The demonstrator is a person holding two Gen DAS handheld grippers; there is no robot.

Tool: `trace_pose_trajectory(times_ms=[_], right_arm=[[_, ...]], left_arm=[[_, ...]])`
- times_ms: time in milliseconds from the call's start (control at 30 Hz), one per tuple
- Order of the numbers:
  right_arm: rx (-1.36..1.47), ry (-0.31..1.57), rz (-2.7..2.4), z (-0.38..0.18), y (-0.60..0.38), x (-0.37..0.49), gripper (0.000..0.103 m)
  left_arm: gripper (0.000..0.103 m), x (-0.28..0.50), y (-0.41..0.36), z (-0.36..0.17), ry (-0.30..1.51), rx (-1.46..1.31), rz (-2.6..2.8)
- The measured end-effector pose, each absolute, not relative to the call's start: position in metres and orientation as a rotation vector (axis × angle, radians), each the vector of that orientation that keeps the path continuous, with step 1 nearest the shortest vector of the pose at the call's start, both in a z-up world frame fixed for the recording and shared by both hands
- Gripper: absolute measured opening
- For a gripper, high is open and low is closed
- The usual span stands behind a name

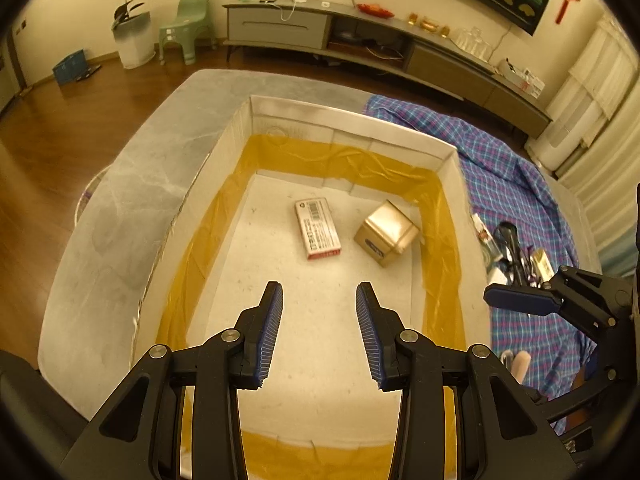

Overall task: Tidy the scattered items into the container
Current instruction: 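Withdraw both open tools from the box back over the bed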

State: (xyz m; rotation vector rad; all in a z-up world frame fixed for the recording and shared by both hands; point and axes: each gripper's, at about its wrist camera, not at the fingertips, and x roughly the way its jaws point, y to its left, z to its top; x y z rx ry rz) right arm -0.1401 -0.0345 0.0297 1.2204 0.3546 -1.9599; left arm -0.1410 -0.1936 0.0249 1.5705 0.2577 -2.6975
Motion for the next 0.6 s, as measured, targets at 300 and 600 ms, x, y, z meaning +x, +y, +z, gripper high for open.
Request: trace_pose_trajectory(times_ms=[300,600], right_arm=[[1.166,0.234,-1.952,0.042,-0.006,-0.108,0.066],[1.122,0.143,-1.927,0.043,0.019,-0.078,0.066]], left_arm=[[0.041,-0.109,-0.176,0.038,0.204,1.561,-2.722],[0.041,-0.077,-0.165,0.039,0.195,1.574,-2.727]])
